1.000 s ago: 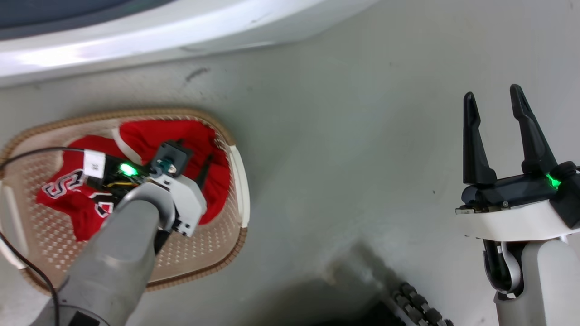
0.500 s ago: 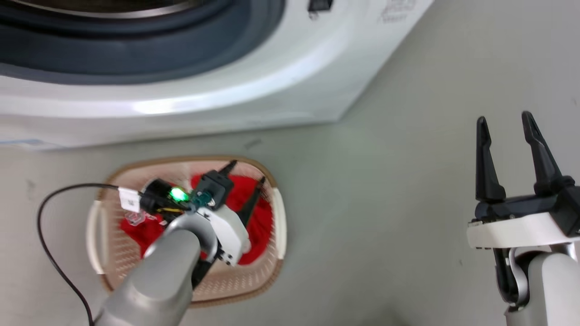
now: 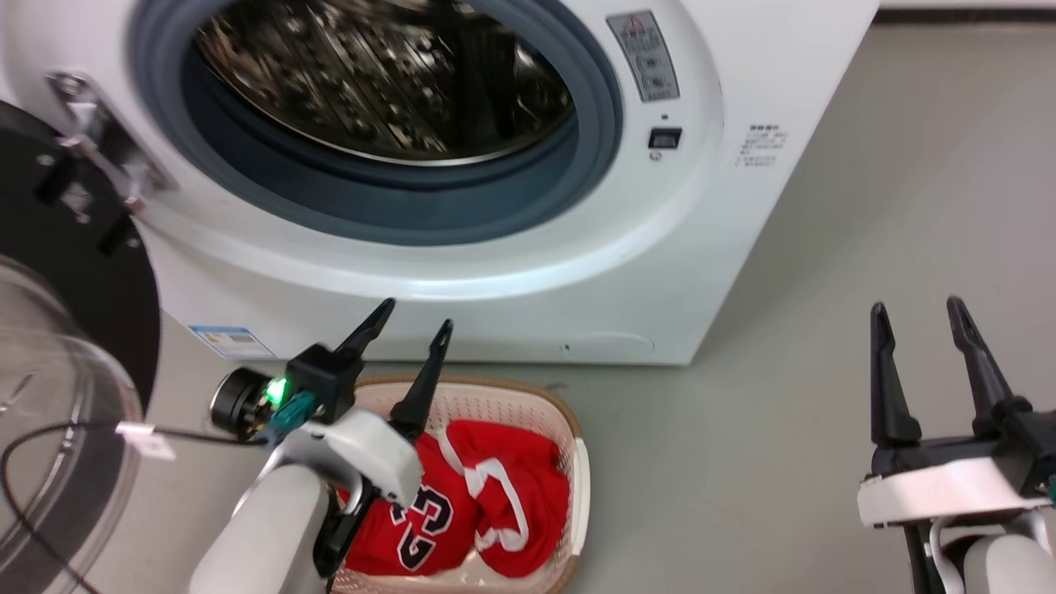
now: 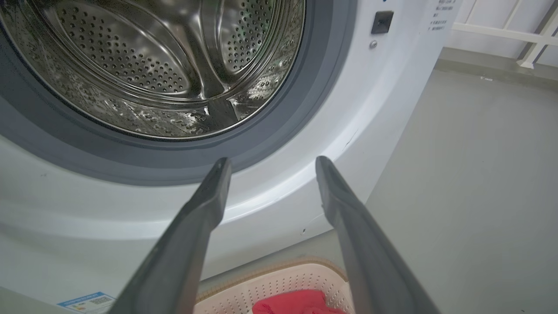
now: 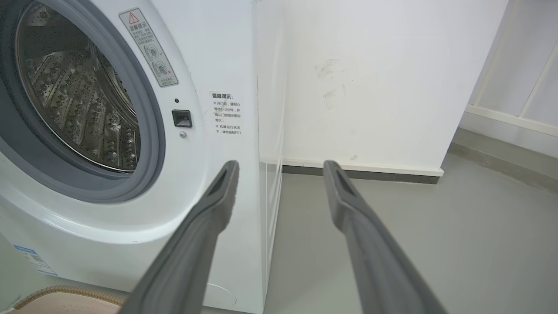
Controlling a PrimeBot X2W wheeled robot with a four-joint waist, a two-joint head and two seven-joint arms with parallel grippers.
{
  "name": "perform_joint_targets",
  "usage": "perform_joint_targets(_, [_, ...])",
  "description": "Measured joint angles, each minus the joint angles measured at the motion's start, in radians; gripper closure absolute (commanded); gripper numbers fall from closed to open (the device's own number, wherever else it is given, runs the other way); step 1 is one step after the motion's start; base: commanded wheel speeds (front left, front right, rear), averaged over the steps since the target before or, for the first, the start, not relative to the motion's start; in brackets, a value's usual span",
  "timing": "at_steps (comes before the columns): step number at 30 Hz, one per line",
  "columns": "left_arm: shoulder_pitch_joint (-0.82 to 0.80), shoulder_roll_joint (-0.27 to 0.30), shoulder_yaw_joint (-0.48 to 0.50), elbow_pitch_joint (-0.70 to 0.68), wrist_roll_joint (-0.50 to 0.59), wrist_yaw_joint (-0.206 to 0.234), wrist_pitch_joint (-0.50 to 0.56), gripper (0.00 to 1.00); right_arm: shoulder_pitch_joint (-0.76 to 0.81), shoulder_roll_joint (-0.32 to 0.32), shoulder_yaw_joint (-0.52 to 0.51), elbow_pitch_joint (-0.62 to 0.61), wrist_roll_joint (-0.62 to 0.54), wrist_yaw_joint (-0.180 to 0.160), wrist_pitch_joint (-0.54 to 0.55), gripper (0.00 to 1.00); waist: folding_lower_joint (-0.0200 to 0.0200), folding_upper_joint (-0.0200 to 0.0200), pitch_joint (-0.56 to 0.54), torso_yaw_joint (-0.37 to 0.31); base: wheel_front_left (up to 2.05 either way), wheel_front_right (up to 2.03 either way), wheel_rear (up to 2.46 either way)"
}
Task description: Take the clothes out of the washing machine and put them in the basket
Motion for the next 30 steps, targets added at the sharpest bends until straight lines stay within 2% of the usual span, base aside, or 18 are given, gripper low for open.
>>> perform_joint_targets(5, [0.121, -0.007, 0.114, -0.113, 0.039, 0.025, 0.000, 0.00, 0.055, 0.000, -0.002, 0.001, 0.000, 0.000, 0.000, 0.00, -0.0001, 0.0000, -0.088, 0.033, 0.00, 0.00, 0.00])
perform_joint_targets(12, [0.332, -0.060, 0.271, -0.268, 0.106, 0.072, 0.000, 0.00, 0.130, 0.000, 0.012, 0.000, 0.021, 0.000, 0.000, 0.00, -0.0001, 0.0000, -0.200, 0.054, 0.00, 0.00, 0.00])
perform_joint_targets(17, [0.444, -0.108, 0.312, -0.328, 0.186, 0.093, 0.000, 0.00, 0.174, -0.001, 0.012, -0.012, 0.059, 0.000, 0.000, 0.00, -0.0001, 0.0000, -0.258, 0.056, 0.00, 0.00, 0.00])
perform_joint_targets(18, [0.478, -0.137, 0.349, -0.346, 0.188, 0.106, 0.000, 0.00, 0.185, 0.000, 0.016, -0.014, 0.059, 0.000, 0.000, 0.00, 0.0000, 0.0000, -0.273, 0.053, 0.00, 0.00, 0.00])
perform_joint_targets(20, [0.504, -0.153, 0.374, -0.362, 0.201, 0.111, 0.000, 0.00, 0.196, 0.000, 0.013, -0.015, 0.060, 0.000, 0.000, 0.00, -0.0001, 0.0000, -0.282, 0.049, 0.00, 0.00, 0.00])
perform_joint_targets(30, [0.562, -0.191, 0.428, -0.386, 0.269, 0.104, 0.000, 0.00, 0.231, 0.000, 0.018, -0.017, 0.064, 0.000, 0.000, 0.00, 0.0001, 0.0000, -0.304, 0.039, 0.00, 0.00, 0.00])
